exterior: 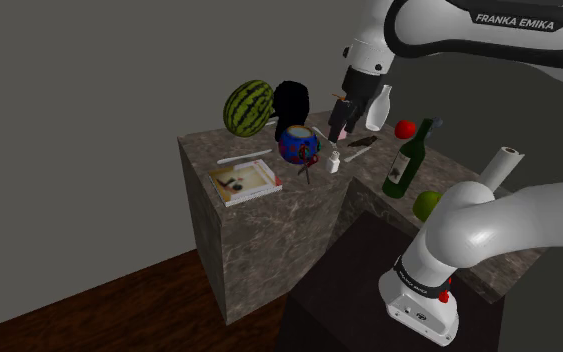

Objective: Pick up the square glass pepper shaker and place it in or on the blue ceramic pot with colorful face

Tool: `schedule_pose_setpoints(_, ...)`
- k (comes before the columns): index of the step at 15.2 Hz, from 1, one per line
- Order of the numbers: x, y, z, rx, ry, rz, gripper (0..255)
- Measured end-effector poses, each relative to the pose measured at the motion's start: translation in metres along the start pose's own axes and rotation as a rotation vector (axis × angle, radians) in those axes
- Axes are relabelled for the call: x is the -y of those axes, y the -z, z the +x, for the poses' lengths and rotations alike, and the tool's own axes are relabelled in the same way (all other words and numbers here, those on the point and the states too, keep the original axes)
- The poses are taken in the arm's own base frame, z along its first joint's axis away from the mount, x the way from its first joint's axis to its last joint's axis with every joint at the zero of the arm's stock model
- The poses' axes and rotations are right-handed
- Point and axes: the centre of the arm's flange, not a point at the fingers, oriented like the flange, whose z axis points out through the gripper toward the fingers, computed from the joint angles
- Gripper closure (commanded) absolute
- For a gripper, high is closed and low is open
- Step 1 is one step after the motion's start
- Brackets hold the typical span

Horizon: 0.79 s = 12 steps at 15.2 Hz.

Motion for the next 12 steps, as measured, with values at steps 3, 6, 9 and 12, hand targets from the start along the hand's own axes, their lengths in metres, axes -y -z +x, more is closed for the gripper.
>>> schedule_pose_setpoints(3, -0.013, -0.011, 0.004, 0.0, -0.004, -0.004, 0)
schedule_pose_setpoints(6, -0.041, -0.029, 0.015, -0.002, -0.011, -0.014, 0)
schedule_pose_setpoints(9, -0.07, -0.049, 0.026, -0.005, -0.019, -0.025, 0)
schedule_pose_setpoints(12, -0.096, -0.075, 0.037, -0.007, -0.026, -0.035, 0)
